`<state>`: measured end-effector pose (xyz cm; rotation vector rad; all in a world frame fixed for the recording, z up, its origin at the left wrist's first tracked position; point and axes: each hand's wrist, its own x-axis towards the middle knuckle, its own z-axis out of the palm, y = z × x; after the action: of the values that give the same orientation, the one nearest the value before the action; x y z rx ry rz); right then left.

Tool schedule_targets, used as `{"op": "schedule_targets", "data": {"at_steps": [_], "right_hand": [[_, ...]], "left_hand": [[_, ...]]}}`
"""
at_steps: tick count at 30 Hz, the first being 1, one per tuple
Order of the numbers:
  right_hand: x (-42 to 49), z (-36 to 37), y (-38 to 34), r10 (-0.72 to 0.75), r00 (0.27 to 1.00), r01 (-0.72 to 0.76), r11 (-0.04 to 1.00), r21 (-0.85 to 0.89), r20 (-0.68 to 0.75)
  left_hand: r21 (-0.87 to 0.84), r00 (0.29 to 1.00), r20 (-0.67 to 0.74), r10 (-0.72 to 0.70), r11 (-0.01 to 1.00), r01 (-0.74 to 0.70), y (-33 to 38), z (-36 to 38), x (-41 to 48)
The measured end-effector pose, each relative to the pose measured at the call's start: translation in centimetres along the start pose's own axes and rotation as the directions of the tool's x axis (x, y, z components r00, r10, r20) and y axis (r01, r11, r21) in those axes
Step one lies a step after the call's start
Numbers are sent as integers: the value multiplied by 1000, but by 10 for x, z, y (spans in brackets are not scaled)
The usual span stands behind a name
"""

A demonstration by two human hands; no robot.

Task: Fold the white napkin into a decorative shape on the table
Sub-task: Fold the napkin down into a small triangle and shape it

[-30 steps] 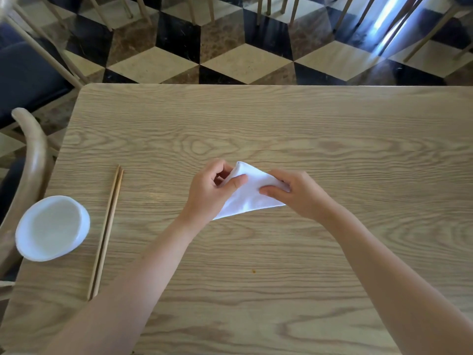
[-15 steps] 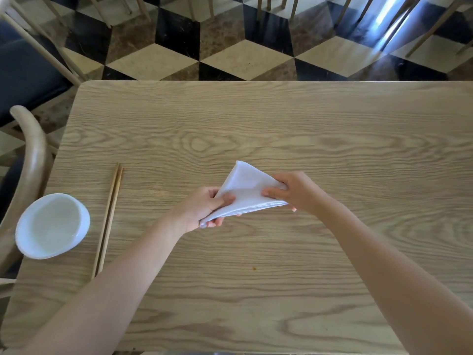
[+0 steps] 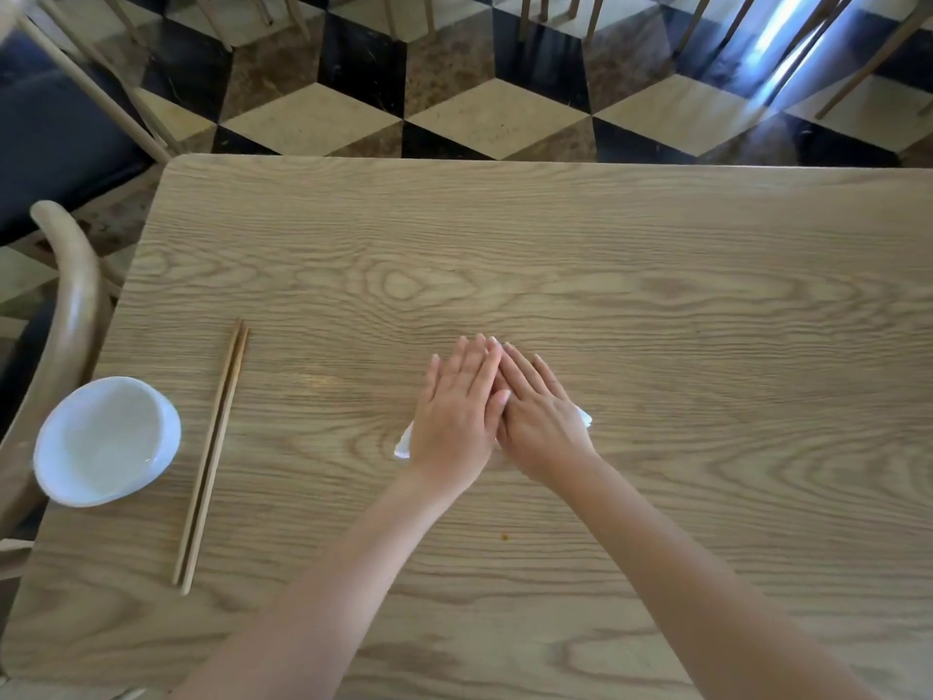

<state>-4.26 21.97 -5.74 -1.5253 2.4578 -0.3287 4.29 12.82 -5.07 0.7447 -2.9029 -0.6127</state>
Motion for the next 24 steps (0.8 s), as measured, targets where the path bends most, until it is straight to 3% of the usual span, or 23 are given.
{"op": "schedule_targets", "data": {"at_steps": [9,17,19,21,24], "right_hand": [[-9,10,17,34,999,-30,992,-120,30],[-41,0,49,140,990,-139,981,-138,4],[-46,1,51,179,984,-176,977,-124,17],[-45,3,51,201,979,-198,975,-99,18],[-44,1,49,200,980,-198,976,-93,20]], "left_hand": [[216,996,53,-65,975,52,-33,14,-23],[227,988,69,-136,967,117,-51,3,-36],[147,986,69,-154,979,143,-48,0,-33],[-44,982,45,-184,982,186,-36,-8,-25],[-391,939,48,-341,858,332,-10,-25,-5]]}}
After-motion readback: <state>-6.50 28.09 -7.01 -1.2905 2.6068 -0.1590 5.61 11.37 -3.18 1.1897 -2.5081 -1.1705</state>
